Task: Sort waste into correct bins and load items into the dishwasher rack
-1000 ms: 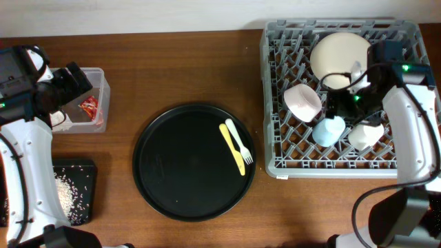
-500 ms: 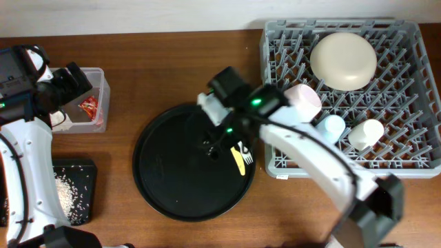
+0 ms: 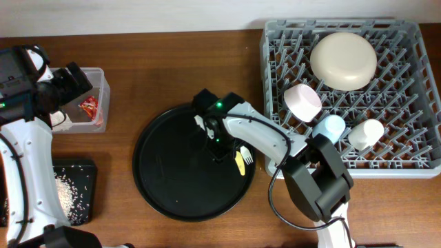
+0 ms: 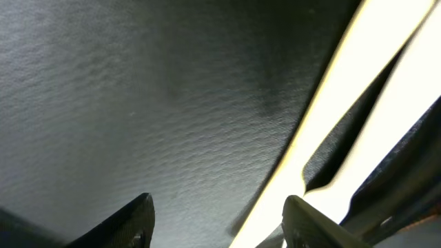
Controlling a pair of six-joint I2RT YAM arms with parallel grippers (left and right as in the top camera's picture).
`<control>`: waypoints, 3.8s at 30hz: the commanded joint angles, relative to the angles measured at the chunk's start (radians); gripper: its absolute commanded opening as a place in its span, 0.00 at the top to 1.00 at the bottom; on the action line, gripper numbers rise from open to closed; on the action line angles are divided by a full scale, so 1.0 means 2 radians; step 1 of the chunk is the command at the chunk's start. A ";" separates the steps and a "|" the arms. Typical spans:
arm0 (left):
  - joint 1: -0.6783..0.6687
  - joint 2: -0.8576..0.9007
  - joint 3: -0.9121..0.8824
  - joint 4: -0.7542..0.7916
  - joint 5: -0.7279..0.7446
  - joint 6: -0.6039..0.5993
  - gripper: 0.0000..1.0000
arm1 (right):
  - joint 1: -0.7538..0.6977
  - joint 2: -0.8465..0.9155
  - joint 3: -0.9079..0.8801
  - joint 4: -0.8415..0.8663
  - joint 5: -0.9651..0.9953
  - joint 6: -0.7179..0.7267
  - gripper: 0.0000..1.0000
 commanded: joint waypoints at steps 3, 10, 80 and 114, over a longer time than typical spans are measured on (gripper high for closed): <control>0.002 0.001 0.002 0.001 0.003 -0.001 0.01 | -0.037 0.003 -0.011 0.017 0.008 0.002 0.37; 0.002 0.001 0.002 0.001 0.003 -0.001 0.01 | -0.036 0.003 -0.011 0.004 -0.032 0.003 0.41; 0.002 0.001 0.002 0.001 0.003 -0.001 0.01 | -0.005 -0.027 -0.066 -0.007 0.067 0.171 0.47; 0.002 0.001 0.002 0.001 0.003 -0.001 0.01 | -0.005 -0.035 -0.120 0.040 0.085 0.168 0.68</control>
